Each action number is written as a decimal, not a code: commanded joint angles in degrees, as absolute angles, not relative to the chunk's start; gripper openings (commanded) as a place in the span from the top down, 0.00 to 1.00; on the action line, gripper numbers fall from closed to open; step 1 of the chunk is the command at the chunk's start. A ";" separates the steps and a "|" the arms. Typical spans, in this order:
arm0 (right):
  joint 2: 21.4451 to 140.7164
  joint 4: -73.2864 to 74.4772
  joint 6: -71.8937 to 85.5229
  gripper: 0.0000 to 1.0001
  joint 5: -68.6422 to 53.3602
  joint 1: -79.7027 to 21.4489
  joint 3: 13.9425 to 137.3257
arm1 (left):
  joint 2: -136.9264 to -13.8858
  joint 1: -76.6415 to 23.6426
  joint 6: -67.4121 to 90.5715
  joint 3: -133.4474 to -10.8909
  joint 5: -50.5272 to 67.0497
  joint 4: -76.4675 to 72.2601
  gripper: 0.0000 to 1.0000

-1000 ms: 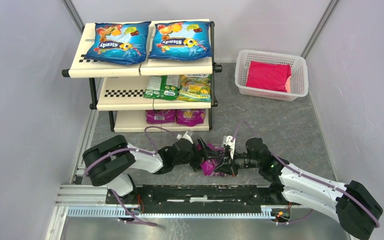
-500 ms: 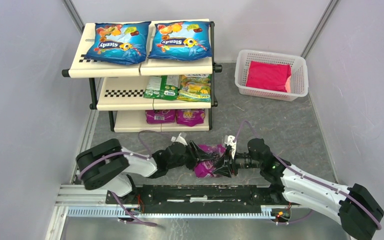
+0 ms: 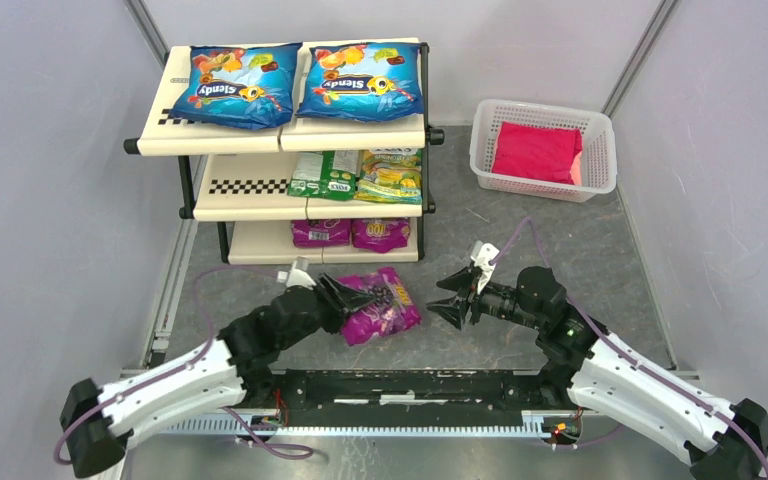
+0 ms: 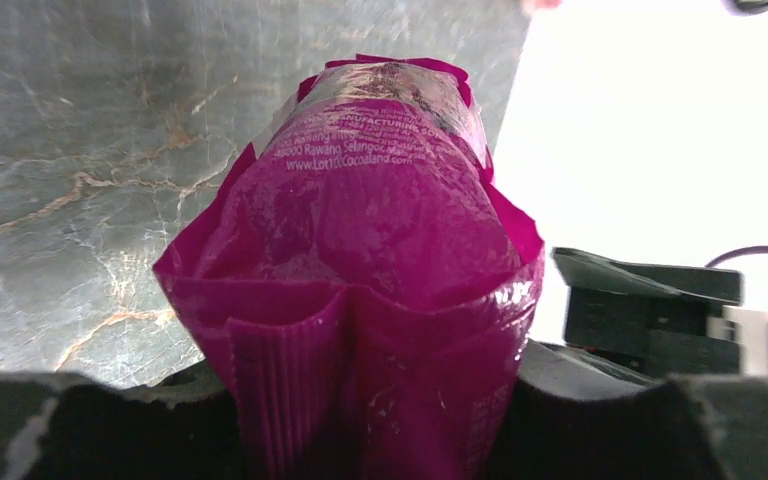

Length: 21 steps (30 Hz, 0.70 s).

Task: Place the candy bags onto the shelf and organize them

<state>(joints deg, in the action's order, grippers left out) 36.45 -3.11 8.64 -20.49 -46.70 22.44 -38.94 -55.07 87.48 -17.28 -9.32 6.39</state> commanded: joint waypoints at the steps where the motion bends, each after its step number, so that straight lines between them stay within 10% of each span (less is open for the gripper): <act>1: 35.25 -1.45 7.12 0.38 -15.02 -46.72 24.25 | -25.67 -53.40 88.50 -21.63 -19.27 22.56 0.47; 21: 33.95 1.08 7.34 0.38 -13.76 -46.68 23.70 | -32.71 -19.05 81.87 -22.95 9.17 4.09 0.53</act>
<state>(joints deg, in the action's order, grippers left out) 35.75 2.28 7.42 -15.35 -46.72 22.50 -36.10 -21.04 82.98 -18.85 4.14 11.75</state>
